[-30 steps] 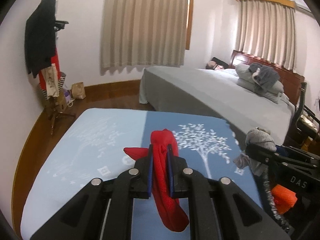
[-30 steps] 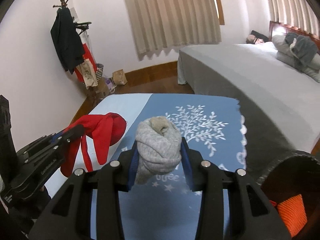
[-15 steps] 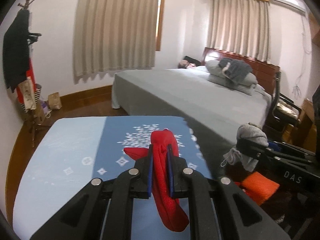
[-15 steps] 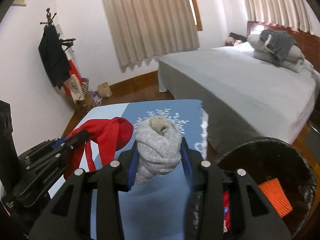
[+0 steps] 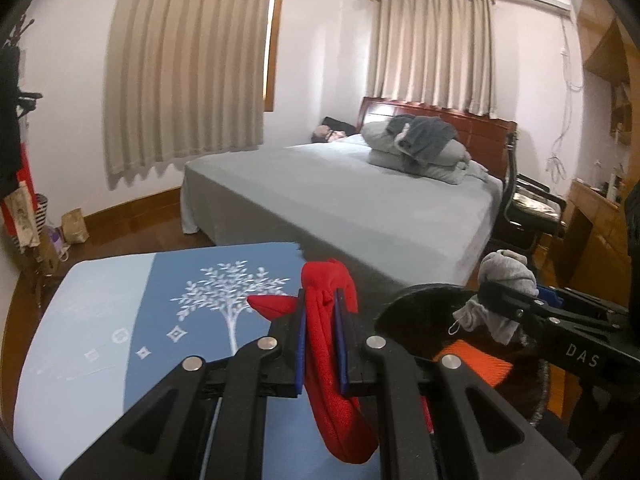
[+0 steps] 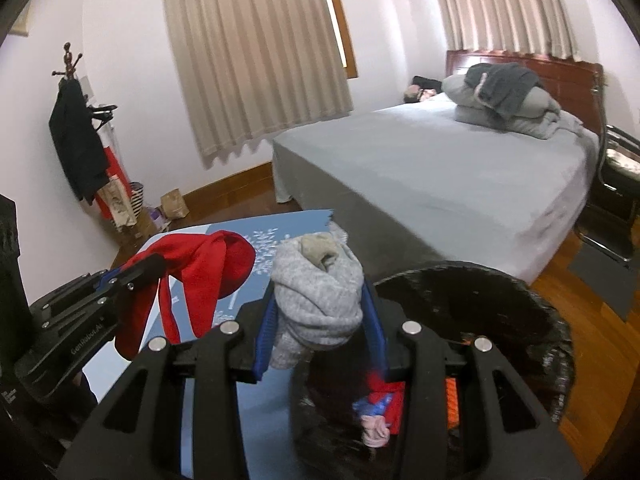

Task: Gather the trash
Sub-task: 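Carry the red glove and grey toy over the bin with both grippers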

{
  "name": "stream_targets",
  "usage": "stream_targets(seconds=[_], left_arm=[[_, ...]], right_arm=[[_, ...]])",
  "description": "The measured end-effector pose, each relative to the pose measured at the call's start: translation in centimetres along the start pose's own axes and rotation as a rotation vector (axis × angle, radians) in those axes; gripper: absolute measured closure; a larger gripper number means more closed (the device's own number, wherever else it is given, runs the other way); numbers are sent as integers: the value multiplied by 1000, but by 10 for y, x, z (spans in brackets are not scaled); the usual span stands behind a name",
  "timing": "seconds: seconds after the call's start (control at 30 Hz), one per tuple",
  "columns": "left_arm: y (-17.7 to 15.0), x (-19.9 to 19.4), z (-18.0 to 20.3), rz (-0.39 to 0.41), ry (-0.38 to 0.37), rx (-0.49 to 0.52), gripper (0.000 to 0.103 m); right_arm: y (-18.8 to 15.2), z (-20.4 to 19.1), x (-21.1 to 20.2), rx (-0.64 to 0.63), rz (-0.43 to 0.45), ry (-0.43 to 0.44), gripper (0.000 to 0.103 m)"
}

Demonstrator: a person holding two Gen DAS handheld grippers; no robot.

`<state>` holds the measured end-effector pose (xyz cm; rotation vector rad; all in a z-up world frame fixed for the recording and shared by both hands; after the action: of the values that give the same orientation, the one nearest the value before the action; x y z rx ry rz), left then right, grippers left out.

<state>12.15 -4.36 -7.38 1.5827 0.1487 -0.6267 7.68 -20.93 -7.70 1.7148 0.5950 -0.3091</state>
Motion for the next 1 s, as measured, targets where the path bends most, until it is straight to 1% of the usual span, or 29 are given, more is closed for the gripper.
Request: stream_targets(seconds=[0.27, 0.4, 0.7, 1.0], left_arm=[[1, 2, 41, -2, -68, 44, 91], [-1, 2, 61, 6, -103, 65, 91], [-3, 12, 91, 1, -167, 90, 91], [-4, 30, 121, -20, -203, 127, 91]], right_arm=[[-12, 38, -31, 39, 20, -63, 65], [-16, 56, -39, 64, 29, -94, 65], [-23, 85, -49, 101, 33, -140, 65], [-29, 112, -53, 130, 30, -181, 65]])
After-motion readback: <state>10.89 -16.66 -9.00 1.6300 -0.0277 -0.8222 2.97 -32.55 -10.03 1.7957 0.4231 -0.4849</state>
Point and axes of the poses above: each gripper's, at about its wrist camera, not at the fingertips, and x roughly the way its jaws point, z to its right, y to its top, the point moved 5 cm from there along x, roughly the way its jaws point, and after that the axes turned 6 degrees about y, right-handed, at the moved point
